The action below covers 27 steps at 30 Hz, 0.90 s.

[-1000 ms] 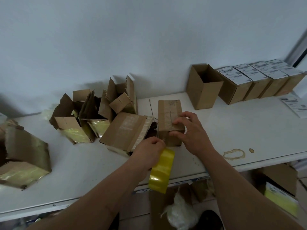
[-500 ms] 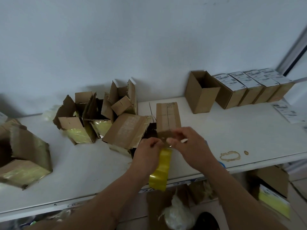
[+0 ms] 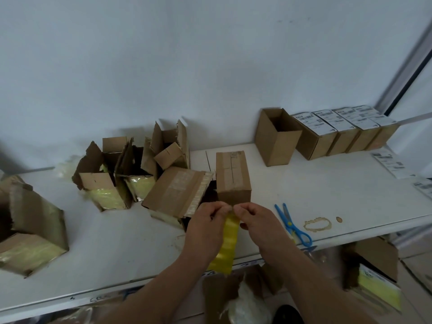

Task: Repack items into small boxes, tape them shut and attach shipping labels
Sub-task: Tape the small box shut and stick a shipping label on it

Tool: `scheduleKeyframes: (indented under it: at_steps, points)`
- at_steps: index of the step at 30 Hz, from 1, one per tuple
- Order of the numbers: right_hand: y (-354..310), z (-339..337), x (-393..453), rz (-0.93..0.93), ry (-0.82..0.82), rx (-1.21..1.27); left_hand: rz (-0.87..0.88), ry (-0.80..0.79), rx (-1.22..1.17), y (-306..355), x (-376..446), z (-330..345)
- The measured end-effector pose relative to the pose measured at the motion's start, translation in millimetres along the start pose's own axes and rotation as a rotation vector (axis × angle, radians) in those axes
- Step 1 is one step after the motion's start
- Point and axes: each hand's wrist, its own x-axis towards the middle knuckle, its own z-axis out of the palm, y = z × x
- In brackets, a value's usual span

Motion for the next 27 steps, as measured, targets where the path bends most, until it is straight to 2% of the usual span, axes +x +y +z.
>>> scheduleKeyframes:
  at_steps: [5, 10, 22, 27]
  points:
    - [-0.4, 3.4, 1.9, 0.073, 0.026, 0.174, 0.058, 0.132, -0.025, -5.8, -3.7, 5.1]
    - [2.7, 3.2, 4.8, 0.074, 0.01, 0.187, 0.269, 0.091, 0.124, -11.5, 0.1, 6.3]
    - [6.7, -2.9, 2.1, 0.001, 0.013, 0.123, 0.167, 0.035, 0.178, -10.3, 6.6, 8.1]
    - [11.4, -3.3, 0.1, -0.111, 0.025, 0.015, 0.115, 0.019, 0.186, -6.2, 9.2, 8.8]
